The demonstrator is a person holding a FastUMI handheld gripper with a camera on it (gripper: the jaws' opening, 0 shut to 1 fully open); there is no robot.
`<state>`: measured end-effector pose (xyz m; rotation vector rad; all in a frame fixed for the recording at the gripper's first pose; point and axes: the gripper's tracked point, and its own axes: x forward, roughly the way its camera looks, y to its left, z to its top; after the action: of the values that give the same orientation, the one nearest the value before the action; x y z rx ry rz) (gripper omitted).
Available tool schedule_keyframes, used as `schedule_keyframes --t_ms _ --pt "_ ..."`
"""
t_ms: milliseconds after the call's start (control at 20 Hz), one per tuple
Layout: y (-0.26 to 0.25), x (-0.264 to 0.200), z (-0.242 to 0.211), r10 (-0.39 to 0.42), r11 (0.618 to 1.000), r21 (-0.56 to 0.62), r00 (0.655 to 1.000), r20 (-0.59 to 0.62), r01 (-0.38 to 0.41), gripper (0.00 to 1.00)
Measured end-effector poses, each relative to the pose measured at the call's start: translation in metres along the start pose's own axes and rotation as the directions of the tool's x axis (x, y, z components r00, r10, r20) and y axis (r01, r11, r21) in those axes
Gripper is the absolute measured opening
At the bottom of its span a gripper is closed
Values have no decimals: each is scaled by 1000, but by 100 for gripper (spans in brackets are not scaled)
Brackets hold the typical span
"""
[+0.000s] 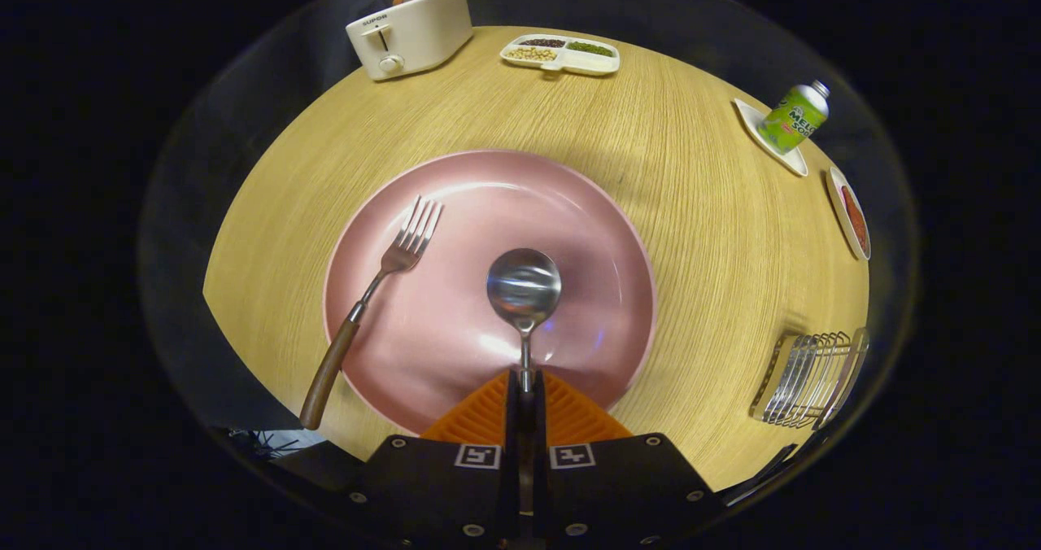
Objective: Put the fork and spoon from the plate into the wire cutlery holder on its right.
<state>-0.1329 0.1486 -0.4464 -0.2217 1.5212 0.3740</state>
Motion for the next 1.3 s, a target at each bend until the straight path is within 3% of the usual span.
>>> schedule_keyframes --t_ms 300,550,1300 --pt "1 -19 12 40 999 22 996 76 -42 4" --pt "-15 -47 22 24 999 34 988 150 -30 3" --pt "-145 -153 -12 -148 973 209 960 238 99 3"
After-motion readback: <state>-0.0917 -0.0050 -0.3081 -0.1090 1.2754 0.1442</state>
